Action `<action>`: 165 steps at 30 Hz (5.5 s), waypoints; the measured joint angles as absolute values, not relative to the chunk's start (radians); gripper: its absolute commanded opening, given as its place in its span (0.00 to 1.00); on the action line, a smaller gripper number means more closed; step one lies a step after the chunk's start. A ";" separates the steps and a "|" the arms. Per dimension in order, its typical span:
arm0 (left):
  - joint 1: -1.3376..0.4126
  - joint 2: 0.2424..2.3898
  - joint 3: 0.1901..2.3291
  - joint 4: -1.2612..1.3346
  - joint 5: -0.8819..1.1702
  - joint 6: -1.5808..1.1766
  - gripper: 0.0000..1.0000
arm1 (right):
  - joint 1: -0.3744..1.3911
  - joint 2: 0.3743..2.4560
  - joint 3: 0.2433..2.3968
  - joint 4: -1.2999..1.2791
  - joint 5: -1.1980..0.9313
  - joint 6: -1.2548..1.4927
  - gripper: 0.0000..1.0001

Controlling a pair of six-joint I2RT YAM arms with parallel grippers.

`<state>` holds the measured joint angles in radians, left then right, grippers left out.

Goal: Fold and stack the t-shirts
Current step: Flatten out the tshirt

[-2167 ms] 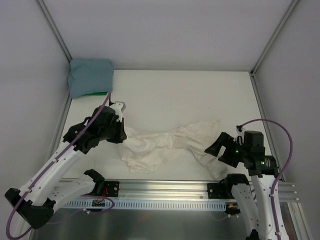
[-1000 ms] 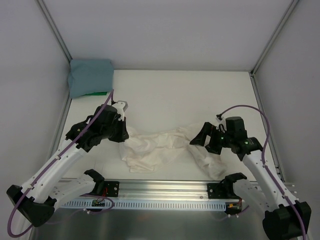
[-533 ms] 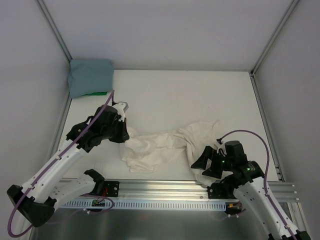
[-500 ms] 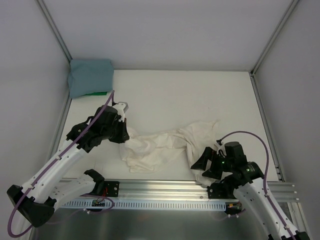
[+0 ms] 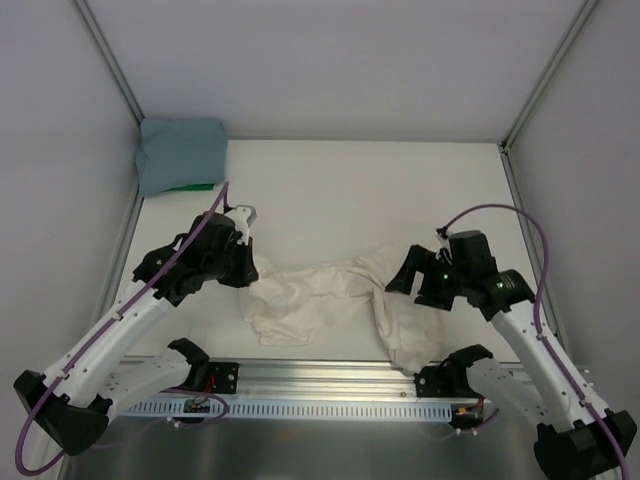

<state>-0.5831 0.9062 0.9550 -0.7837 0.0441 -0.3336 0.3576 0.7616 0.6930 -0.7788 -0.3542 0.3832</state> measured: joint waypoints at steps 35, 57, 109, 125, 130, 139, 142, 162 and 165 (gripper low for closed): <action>-0.583 0.871 0.947 -0.798 0.043 -0.333 0.00 | 0.035 1.574 1.005 -0.497 -0.254 0.206 0.53; -0.583 0.871 0.933 -0.799 0.043 -0.333 0.00 | -0.017 1.705 1.062 -0.474 -0.266 0.217 0.53; -0.583 0.847 0.902 -0.790 0.021 -0.334 0.00 | -0.070 1.581 1.525 -0.696 -0.339 0.250 0.00; -0.583 0.841 0.900 -0.791 0.021 -0.333 0.00 | -0.080 1.656 1.311 -0.627 -0.397 0.242 0.81; -0.583 0.843 0.900 -0.790 0.021 -0.333 0.00 | -0.081 1.662 1.279 -0.624 -0.396 0.217 0.92; -0.583 0.854 0.886 -0.778 0.021 -0.333 0.00 | -0.081 1.617 1.250 -0.623 -0.382 0.199 0.85; -0.583 0.865 0.884 -0.774 0.021 -0.333 0.00 | -0.081 1.621 1.248 -0.616 -0.382 0.195 0.62; -0.583 0.866 0.883 -0.767 0.020 -0.332 0.00 | -0.081 1.718 1.245 -0.578 -0.361 0.199 0.41; -0.583 0.866 0.883 -0.767 0.020 -0.332 0.00 | -0.081 1.722 1.245 -0.569 -0.353 0.199 0.14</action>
<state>-0.5831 0.8658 0.8833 -0.7666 0.0204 -0.3325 -0.0811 1.7218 1.2446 -0.5686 -0.3527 0.1993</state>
